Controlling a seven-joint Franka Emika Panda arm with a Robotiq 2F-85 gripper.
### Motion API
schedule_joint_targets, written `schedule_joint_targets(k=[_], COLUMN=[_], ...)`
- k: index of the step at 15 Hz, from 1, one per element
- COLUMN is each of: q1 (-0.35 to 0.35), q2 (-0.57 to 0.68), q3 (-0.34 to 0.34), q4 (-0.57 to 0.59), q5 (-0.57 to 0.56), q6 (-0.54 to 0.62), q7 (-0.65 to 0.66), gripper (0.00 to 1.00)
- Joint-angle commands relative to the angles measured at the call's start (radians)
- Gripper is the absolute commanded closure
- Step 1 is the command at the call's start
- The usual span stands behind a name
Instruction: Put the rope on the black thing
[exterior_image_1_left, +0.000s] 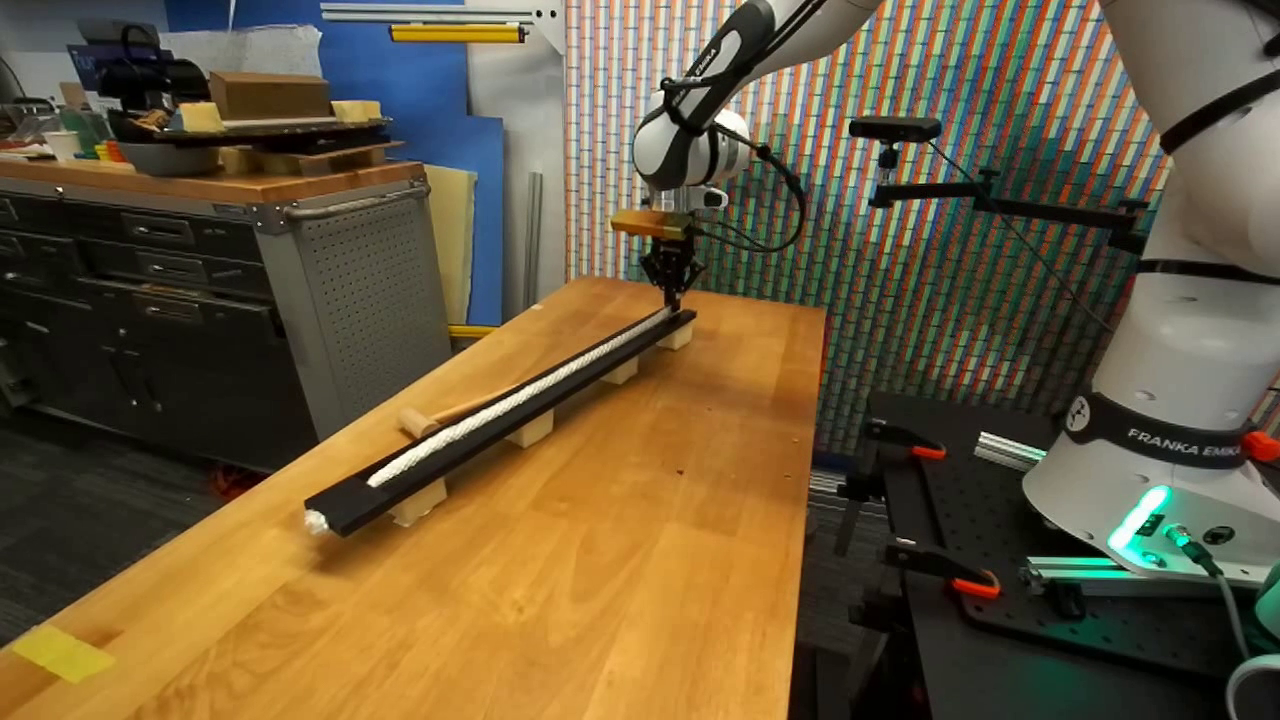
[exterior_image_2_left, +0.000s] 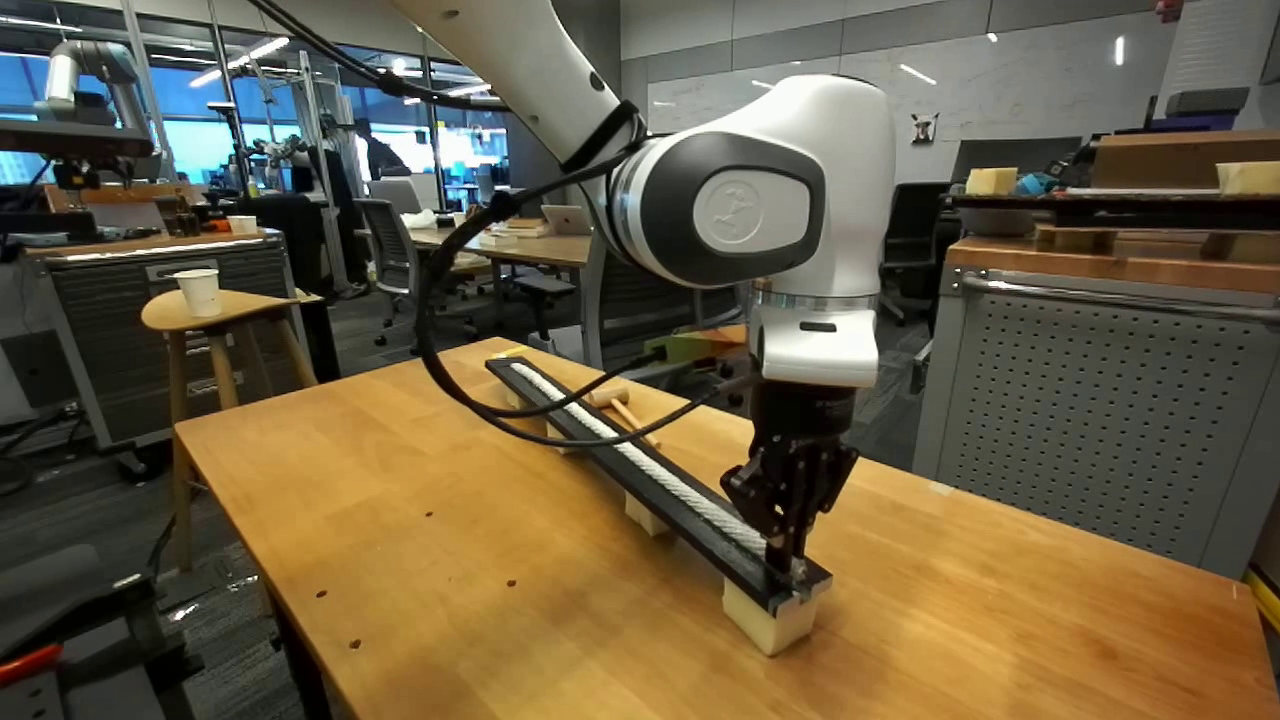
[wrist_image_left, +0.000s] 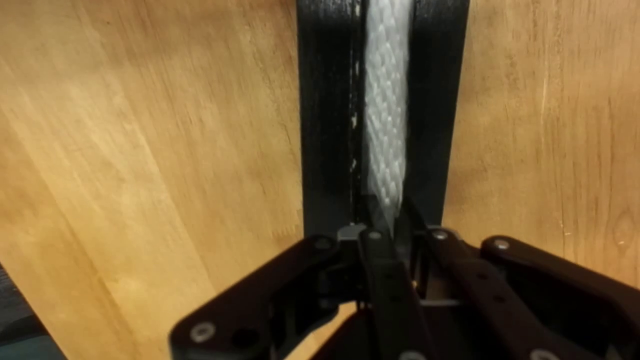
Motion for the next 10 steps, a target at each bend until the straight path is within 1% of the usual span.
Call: schedule_joint_targets(k=[1,2,3,4,8,9,10], q1=[-0.013,-0.009,-0.007,-0.007,-0.01,-0.011,-0.012], q2=[0.005,0.003,0.003,0.002,-0.001,-0.001,-0.001], q3=[-0.004,-0.005,-0.008,-0.007,-0.011,-0.012,-0.012], q4=[0.013,0.009,0.007,0.005,0.0,-0.001,-0.001], q5=[-0.015,-0.021,-0.023,-0.024,-0.028,-0.028,-0.028], q6=[0.032,0.037,0.045,0.053,0.083,0.088,0.09], q7=[-0.031,-0.036,-0.038,-0.044,-0.056,-0.058,-0.061], gripper=[0.93,0.64,0.63,0.57,0.25,0.19,0.19])
